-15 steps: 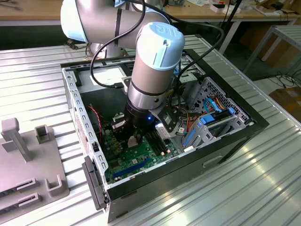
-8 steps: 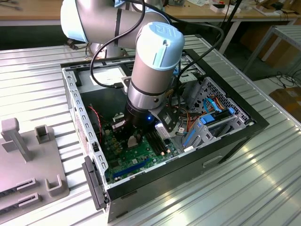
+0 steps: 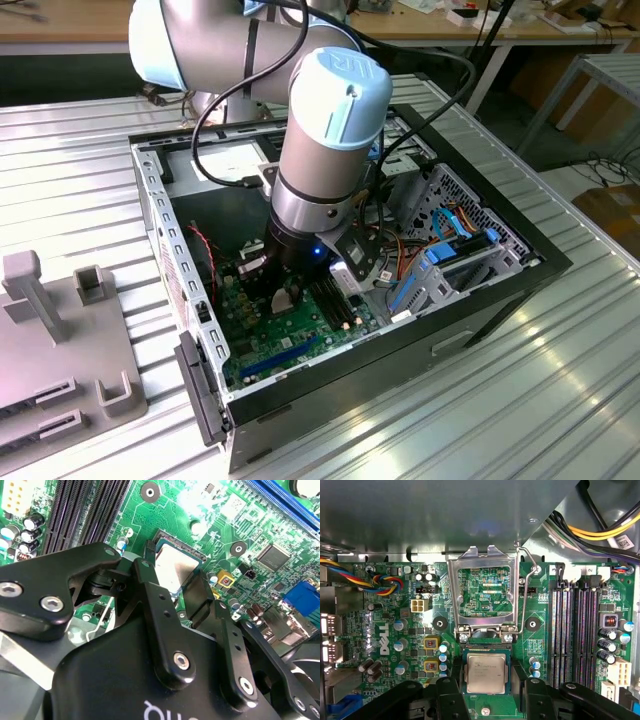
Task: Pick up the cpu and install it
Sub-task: 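Place the cpu into insertion slot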
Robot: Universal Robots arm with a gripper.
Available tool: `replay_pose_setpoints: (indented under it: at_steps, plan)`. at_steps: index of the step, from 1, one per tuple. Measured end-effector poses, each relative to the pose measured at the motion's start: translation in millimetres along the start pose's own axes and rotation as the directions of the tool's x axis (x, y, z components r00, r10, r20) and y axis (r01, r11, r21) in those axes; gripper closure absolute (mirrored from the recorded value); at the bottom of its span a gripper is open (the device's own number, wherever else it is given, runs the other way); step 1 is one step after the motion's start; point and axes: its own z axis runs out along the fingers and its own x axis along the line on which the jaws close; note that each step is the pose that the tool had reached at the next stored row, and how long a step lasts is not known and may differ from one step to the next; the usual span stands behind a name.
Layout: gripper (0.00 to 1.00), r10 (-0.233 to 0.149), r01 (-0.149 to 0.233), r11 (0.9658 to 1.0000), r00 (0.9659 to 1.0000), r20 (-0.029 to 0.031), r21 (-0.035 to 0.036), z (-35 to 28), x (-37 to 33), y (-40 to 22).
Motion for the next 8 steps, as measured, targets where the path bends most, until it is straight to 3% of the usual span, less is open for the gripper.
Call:
replay_pose_setpoints:
  at_steps: [5, 6, 8]
  plan:
    - [0.52, 0.0, 0.0, 1.0, 1.0, 0.0008, -0.001, 0.5, -1.1, 0.1]
    - [0.46, 0.0, 0.0, 1.0, 1.0, 0.0003, -0.0006, 0.4, -1.4, 0.1]
    - [0.46, 0.0, 0.0, 1.0, 1.0, 0.0, -0.0001, 0.2, -2.1, 0.0]
